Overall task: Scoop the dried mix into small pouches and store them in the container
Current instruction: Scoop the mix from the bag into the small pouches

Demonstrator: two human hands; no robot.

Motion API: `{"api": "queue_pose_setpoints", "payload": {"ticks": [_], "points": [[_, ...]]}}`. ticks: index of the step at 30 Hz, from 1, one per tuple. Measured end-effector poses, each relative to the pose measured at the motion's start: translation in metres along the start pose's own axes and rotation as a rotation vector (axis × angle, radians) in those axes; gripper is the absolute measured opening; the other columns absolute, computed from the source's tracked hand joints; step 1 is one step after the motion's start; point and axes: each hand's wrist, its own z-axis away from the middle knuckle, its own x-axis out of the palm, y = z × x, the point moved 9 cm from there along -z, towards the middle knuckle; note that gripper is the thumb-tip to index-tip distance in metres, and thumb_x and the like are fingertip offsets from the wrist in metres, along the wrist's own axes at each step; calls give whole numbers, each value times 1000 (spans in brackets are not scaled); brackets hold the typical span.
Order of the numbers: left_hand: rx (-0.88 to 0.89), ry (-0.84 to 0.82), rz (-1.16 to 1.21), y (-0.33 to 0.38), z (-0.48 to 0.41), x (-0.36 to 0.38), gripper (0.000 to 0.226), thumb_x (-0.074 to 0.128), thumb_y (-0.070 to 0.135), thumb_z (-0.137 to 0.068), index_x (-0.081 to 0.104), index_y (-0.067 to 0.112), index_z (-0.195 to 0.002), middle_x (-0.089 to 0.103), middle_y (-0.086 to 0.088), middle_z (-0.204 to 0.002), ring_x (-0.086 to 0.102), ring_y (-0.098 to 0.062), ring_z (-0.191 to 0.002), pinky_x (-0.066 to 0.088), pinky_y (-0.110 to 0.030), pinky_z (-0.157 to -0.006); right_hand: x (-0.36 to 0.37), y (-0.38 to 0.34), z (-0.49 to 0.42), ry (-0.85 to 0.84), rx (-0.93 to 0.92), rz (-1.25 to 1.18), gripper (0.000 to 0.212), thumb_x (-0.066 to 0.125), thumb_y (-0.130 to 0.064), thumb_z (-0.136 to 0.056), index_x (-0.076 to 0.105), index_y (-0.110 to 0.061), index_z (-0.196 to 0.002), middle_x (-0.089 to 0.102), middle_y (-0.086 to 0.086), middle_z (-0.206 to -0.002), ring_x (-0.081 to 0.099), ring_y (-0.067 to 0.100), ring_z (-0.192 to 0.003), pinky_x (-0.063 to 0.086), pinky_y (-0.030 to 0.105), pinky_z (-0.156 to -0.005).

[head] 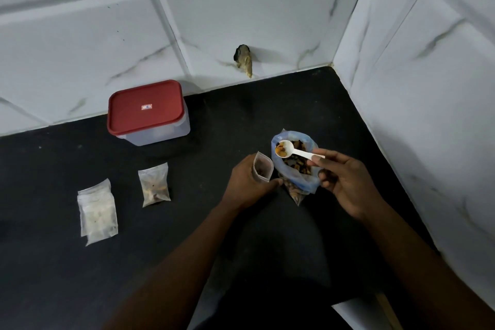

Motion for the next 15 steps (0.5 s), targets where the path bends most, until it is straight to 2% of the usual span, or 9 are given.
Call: {"api": "queue_pose_setpoints", "payload": {"ticks": [5, 8, 12, 15], "points": [[41, 26, -32, 14, 3, 0, 58, 89, 40, -75, 58, 28, -121, 63, 11, -118, 60, -1, -105, 52, -22, -87, 12, -18, 20, -59, -163, 158, 18, 70, -8, -89, 76, -12, -106, 78, 4, -90, 67, 12, -72, 53, 27, -64], [67, 33, -10, 18, 4, 0, 56, 90, 41, -74, 61, 30, -121, 66, 13, -117, 62, 2, -106, 52, -20, -89, 19, -25, 28, -66, -267, 338, 19, 76, -12, -86, 77, -17, -104, 78, 0, -96, 73, 11, -84, 55, 22, -63], [95, 40, -1, 23, 6, 0, 45, 91, 36, -74, 61, 39, -108, 69, 12, -107, 64, 7, -99, 51, -13, -80, 29, -36, 37, -65, -453, 604, 20, 81, -18, -82, 79, -26, -100, 77, -10, -91, 72, 7, -87, 58, 21, -72], [93, 49, 46, 23, 7, 1, 43, 92, 32, -74, 63, 36, -106, 70, 13, -103, 65, 10, -95, 51, -9, -76, 37, -45, 47, -63, -625, 744, 21, 81, -17, -81, 79, -29, -98, 75, -18, -88, 70, 1, -87, 56, 16, -74]]}}
